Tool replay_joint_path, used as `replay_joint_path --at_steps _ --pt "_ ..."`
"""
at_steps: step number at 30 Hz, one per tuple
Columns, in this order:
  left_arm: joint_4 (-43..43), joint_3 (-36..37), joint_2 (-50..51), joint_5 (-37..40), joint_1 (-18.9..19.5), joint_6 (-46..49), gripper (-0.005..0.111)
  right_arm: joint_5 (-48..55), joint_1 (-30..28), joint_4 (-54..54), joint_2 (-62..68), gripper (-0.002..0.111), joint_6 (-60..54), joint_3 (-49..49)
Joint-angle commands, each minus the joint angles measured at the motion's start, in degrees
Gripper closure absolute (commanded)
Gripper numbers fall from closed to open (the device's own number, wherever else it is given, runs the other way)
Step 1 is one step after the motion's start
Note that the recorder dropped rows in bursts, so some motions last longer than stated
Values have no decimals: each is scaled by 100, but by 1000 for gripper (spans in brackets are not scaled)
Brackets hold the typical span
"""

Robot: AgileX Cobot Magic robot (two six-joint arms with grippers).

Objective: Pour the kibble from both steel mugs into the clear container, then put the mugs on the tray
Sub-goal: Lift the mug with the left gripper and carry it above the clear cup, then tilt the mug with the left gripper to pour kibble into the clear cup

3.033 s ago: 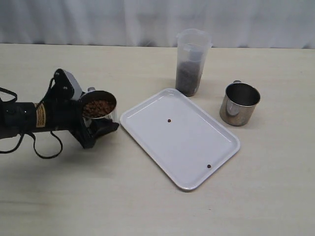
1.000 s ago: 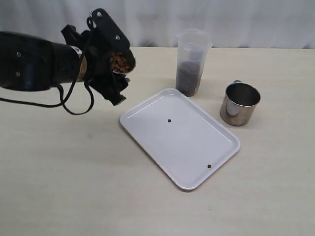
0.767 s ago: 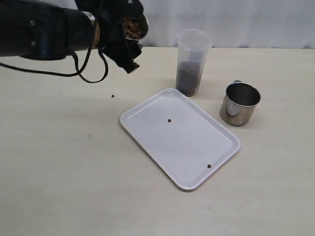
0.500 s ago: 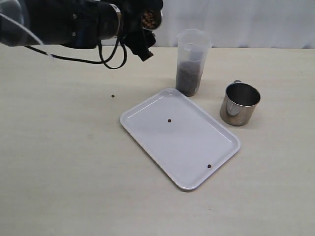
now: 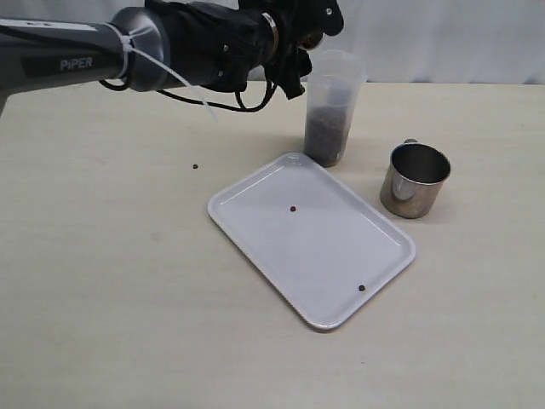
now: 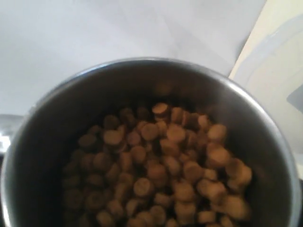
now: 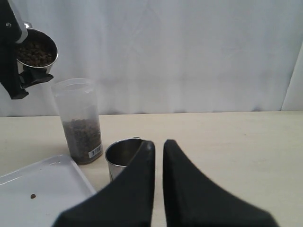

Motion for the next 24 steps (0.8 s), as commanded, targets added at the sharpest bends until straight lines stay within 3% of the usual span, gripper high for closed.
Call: replay_joint_path --at_steps 1,24 --pt "127 -360 127 254 -3 61 107 -7 14 -49 -15 104 -55 13" --pt "798 -1113 617 829 -279 474 107 -7 14 -49 -15 104 -55 13"
